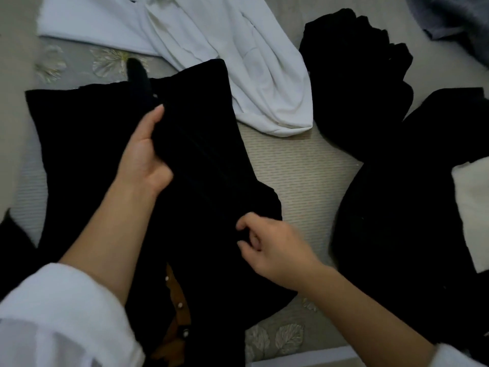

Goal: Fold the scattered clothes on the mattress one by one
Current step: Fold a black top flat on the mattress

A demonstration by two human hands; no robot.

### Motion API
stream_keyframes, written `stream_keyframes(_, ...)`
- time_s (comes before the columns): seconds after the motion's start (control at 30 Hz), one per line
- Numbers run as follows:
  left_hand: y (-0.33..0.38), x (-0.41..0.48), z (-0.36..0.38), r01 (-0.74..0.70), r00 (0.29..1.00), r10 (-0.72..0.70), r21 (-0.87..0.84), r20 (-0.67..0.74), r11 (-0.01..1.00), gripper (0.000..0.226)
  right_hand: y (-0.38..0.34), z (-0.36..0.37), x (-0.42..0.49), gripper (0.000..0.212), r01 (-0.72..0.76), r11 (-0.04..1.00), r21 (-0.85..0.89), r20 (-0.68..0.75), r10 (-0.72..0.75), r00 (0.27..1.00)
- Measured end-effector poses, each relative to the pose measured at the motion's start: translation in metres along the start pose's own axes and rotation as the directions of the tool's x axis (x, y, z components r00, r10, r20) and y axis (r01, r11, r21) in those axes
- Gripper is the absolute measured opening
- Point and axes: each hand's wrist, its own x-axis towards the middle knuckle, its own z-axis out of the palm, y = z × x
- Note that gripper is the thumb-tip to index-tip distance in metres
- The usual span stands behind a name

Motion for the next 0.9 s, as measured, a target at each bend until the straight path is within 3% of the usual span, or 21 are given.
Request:
stream_keyframes(0.1, 0.013, 0.002, -0.065, 0.113, 0.947, -0.064, 0.141, -0.314, 0.984, 0.014, -0.015, 0.040, 0.009, 0.036, 0.044, 0.997, -0.065, 0.254, -0.026, 0.967)
stream_keyframes(0.17, 0.013, 0.003, -0.103, 0.187, 0.907, -0.071, 0.248, -0.415, 0.951, 0.007, -0.013, 0.054, 0.011, 0.033, 0.001, 0.994, -0.105, 0.239, 0.024, 0.971)
stream_keyframes(0.3, 0.018, 0.014, -0.120, 0.181, 0.915, -0.023, 0.358, -0.402, 0.916, 0.013, 0.002, 0.056, 0.018, 0.033, -0.207, 0.960, -0.186, 0.065, 0.223, 0.973)
stream_keyframes(0.4, 0.025, 0.030, -0.115, 0.154, 0.908, 0.024, 0.388, -0.418, 0.909, 0.026, 0.007, 0.058, 0.023, 0.043, -0.267, 0.922, -0.280, 0.169, 0.321, 0.932)
stream_keyframes(0.53, 0.044, 0.048, -0.107, 0.108, 0.873, 0.041, 0.274, -0.487, 0.956, 0.027, 0.004, 0.063, 0.036, 0.030, -0.258, 0.929, -0.267, 0.236, 0.322, 0.917)
stream_keyframes(0.63, 0.056, 0.062, -0.106, 0.078, 0.864, 0.102, 0.331, -0.494, 0.940, 0.031, 0.005, 0.056, 0.053, 0.028, -0.371, 0.913, -0.173, 0.365, 0.409, 0.836)
stream_keyframes(0.77, 0.074, 0.081, -0.109, 0.103, 0.809, 0.167, 0.416, -0.564, 0.904, 0.053, 0.006, 0.050, 0.079, 0.038, -0.377, 0.877, -0.297, 0.541, 0.480, 0.690)
stream_keyframes(0.9, 0.081, 0.085, -0.112, 0.156, 0.792, 0.220, 0.537, -0.570, 0.829, 0.039, -0.003, 0.053, 0.096, 0.057, -0.317, 0.841, -0.438, 0.588, 0.535, 0.607)
